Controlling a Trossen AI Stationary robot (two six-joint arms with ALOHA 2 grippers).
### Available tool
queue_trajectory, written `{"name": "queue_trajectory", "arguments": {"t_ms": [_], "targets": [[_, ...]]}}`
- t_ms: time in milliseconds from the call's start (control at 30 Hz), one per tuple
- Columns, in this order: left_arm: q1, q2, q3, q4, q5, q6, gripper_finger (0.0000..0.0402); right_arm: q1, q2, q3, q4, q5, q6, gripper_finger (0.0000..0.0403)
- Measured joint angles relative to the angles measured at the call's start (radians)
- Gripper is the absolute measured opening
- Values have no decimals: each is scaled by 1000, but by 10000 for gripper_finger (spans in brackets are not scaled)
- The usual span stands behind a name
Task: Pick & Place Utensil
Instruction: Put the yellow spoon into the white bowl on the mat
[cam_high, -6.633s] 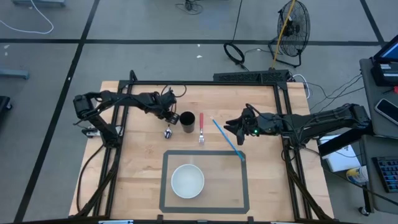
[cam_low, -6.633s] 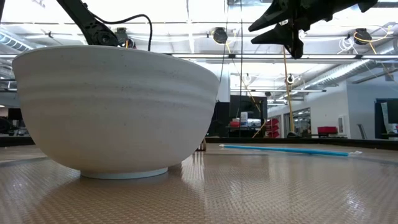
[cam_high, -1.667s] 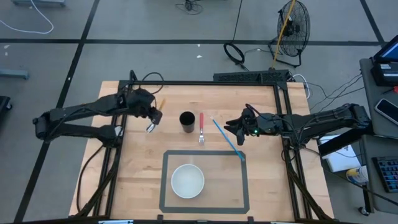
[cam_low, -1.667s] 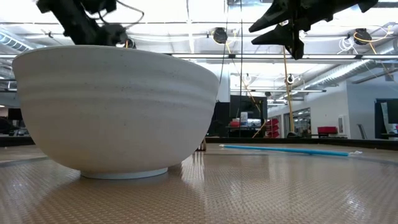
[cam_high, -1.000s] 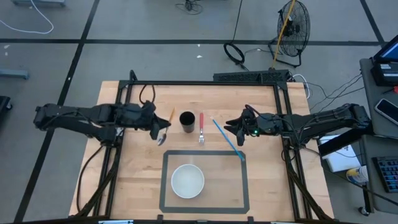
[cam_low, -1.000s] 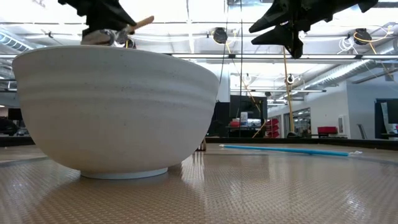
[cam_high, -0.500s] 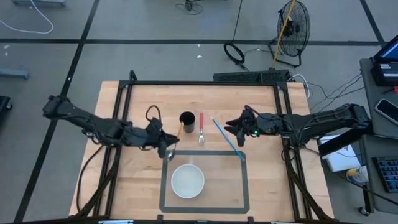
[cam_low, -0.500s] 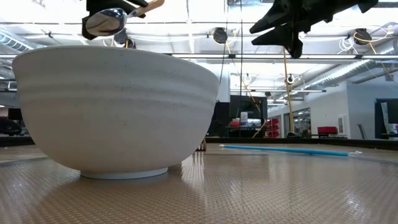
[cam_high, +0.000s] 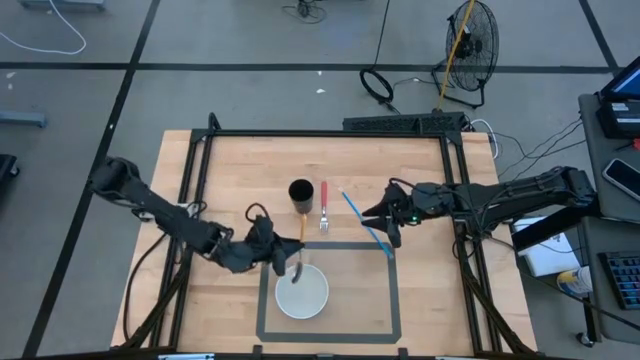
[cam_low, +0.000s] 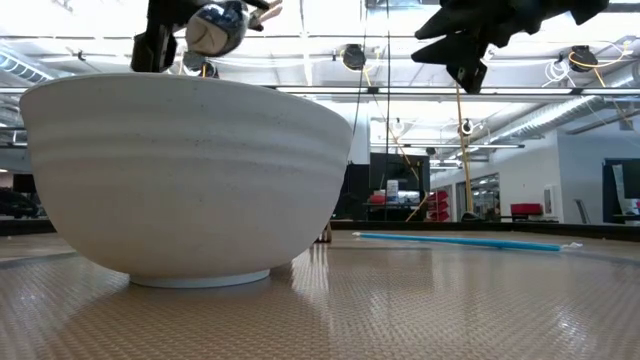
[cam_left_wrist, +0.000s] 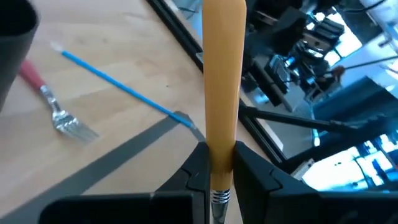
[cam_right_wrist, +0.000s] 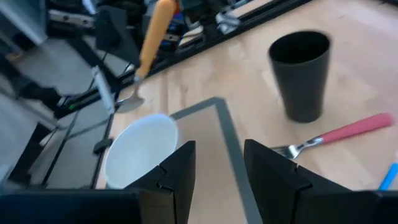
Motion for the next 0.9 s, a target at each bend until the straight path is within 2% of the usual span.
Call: {"name": "queue_trajectory", "arguments": {"t_ms": [133, 367, 567, 900], "targets": [[-35, 52, 0, 11, -75, -93, 43, 0, 0, 0, -47, -56, -6, 132], [-70, 119, 22, -24, -147, -208, 43, 0, 0, 0, -138, -73, -6, 132], [-66, 177, 131, -246, -140, -305, 43, 0, 0, 0, -162, -87, -22, 132], [-82, 300, 320, -575, -114, -586, 43, 0, 0, 0, -172, -81, -78, 132]]}}
